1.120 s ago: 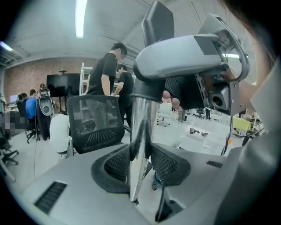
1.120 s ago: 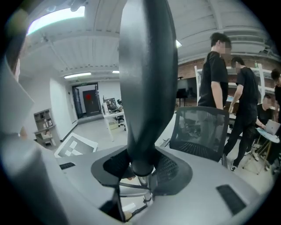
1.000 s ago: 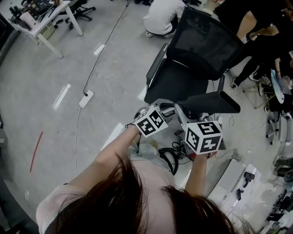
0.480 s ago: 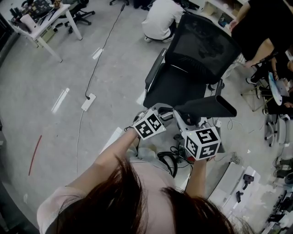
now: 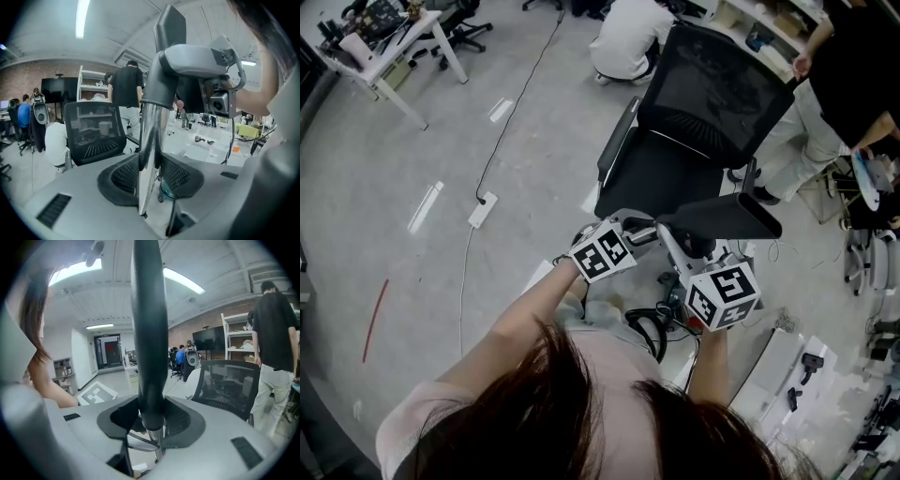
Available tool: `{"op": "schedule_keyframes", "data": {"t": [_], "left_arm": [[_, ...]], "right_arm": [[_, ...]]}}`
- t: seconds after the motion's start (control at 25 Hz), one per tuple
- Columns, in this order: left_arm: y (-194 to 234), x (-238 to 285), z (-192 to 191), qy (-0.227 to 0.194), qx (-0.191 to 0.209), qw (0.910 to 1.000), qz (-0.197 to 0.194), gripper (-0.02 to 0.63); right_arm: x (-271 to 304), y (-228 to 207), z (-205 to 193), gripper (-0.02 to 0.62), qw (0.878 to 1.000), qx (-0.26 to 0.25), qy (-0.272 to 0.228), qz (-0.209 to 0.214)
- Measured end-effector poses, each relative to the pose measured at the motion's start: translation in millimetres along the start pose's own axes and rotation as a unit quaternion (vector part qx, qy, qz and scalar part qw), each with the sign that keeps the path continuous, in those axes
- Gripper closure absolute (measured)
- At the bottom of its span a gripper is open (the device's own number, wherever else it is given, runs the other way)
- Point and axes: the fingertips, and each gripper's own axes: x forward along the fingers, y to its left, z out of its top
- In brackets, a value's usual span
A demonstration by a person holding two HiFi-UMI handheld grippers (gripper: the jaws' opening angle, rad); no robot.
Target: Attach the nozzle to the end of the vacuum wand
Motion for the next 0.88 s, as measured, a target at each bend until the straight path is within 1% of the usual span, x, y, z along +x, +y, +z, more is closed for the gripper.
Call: {"op": "schedule_keyframes", "data": {"t": [0.12,0.24,0.52,0.56,0.64,0.76,0.88], "left_arm": [[2.0,1.8,0.2,-0.003,-0.006,0.9999,0.014,0.453],[1.9,4.7,-0.2,-0.003,-0.007,0.9996,0.026,0.454],[6.6,5.6,0.7,-0.005,-0.007,0.9978,0.066,0.459],[7.1,5.5,1.0,-0.006,-0.008,0.9974,0.071,0.459],[6.8,4.3,1.6,-0.008,-0.009,0.9975,0.07,0.459],[6.2,1.2,1.7,-0.008,-0.001,0.9982,0.059,0.459],[5.7,0.2,0.3,-0.01,0.001,0.9982,0.059,0.46]], "right_arm": [[0.8,-3.7,0.1,0.416,0.999,0.017,-0.017,-0.046],[-1.2,-8.3,-1.8,0.416,0.996,0.039,-0.021,-0.083],[1.4,-15.0,-2.4,0.416,0.989,0.069,0.001,-0.129],[1.6,-15.2,-1.9,0.416,0.989,0.071,0.002,-0.132],[1.5,-13.9,-1.1,0.416,0.989,0.077,0.003,-0.123],[2.0,-10.4,-0.6,0.416,0.993,0.075,0.02,-0.091],[1.2,-7.6,-1.4,0.416,0.995,0.071,0.033,-0.06]]}}
